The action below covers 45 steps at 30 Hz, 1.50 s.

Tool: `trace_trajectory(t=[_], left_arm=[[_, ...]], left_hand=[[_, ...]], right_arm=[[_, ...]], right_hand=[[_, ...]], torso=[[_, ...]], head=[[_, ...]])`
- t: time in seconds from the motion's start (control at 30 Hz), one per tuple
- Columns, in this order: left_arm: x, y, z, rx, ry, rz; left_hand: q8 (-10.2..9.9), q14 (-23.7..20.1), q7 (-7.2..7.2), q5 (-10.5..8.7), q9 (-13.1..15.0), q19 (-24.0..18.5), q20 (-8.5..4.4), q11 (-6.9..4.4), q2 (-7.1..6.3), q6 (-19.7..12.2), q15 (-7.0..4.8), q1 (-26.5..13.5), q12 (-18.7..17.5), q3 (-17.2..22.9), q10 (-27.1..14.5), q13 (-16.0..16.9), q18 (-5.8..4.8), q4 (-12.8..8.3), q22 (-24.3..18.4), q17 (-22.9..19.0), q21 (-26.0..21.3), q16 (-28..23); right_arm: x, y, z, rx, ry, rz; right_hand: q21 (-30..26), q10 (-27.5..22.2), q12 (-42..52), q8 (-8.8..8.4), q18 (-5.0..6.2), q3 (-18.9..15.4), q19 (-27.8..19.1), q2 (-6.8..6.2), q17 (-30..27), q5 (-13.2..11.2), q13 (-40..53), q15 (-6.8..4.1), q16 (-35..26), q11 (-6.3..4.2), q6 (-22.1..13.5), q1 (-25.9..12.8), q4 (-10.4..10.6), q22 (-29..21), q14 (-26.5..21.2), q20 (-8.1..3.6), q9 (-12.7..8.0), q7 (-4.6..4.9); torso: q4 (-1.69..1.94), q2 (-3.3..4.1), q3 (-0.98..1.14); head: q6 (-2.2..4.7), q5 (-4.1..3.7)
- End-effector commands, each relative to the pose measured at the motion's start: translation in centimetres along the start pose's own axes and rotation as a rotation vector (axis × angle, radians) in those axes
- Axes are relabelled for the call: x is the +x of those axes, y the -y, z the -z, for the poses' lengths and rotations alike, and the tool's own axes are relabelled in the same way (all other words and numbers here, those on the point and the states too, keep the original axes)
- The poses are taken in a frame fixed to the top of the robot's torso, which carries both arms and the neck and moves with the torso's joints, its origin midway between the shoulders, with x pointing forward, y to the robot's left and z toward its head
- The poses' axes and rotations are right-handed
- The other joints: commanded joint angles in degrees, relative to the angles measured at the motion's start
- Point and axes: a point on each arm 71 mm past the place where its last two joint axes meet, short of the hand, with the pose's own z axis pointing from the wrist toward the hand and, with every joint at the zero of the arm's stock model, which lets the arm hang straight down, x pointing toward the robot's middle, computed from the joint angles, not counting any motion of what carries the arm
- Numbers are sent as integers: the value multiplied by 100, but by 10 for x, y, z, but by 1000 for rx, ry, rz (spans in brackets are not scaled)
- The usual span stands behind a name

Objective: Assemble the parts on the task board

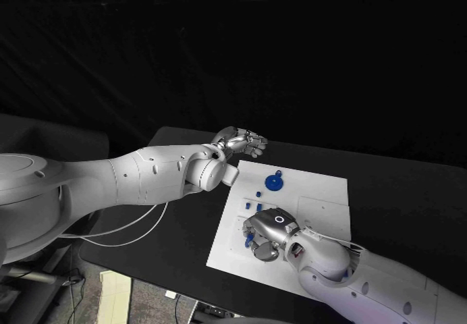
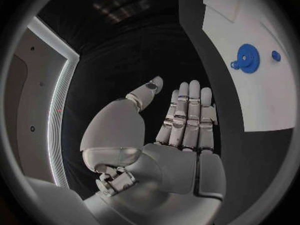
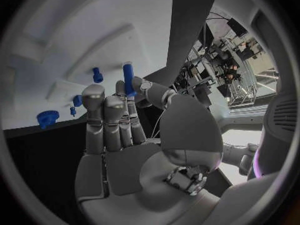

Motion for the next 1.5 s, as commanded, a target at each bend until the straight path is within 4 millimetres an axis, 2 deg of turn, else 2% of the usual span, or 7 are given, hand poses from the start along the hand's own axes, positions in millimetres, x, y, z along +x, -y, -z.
trace_trajectory(t=[0.03,0.33,1.3,1.47,1.5], left_arm=[[2,2,0,7,-11,8],[1,2,0,7,-10,8],[2,2,0,7,-12,8],[1,2,0,6,-10,8],[1,1,0,6,-10,8]], left_hand=[[30,55,-11,-13,-10,11,35,-10,56,-33,3,-4,14,6,-24,-8,112,9,6,11,-37,-31],[31,56,-11,-13,-11,11,35,-10,54,-34,3,-2,14,6,-24,-8,112,8,7,16,-39,-37],[34,60,-11,-13,-13,12,35,-10,54,-35,3,4,14,6,-25,-10,112,8,13,33,-46,-54],[35,61,-11,-13,-14,12,35,-9,52,-35,3,4,14,5,-25,-10,112,7,14,35,-47,-57],[35,61,-11,-13,-14,12,35,-9,52,-36,3,4,14,5,-25,-10,112,7,14,35,-48,-57]], right_arm=[[2,0,0,1,-19,29],[5,1,1,1,-55,54],[15,-20,-4,-49,-86,90],[14,-18,-3,-46,-73,65],[14,-17,-3,-45,-70,56]], right_hand=[[22,141,35,21,677,45,-15,31,7,-3,11,-76,-3,-14,44,24,-6,103,-27,-66,5,13],[23,142,33,22,677,50,-16,26,8,-3,11,-77,-2,-15,46,25,-16,103,-26,-68,5,12],[24,150,27,24,677,48,-26,15,8,-3,13,-77,-7,-14,52,5,-37,104,-31,-69,6,11],[19,140,10,11,677,56,-44,-50,3,16,11,-69,-20,-8,43,-33,-56,101,-35,-57,-5,16],[20,133,2,3,677,25,-49,-127,1,78,10,-63,-25,-3,37,-68,-83,102,-35,-51,-11,22]], torso=[[1,0,-2],[-1,-1,-5],[3,1,-3],[3,0,-5],[1,-1,-6]], head=[[-5,-2],[-18,5],[-63,13],[-64,12],[-63,12]])
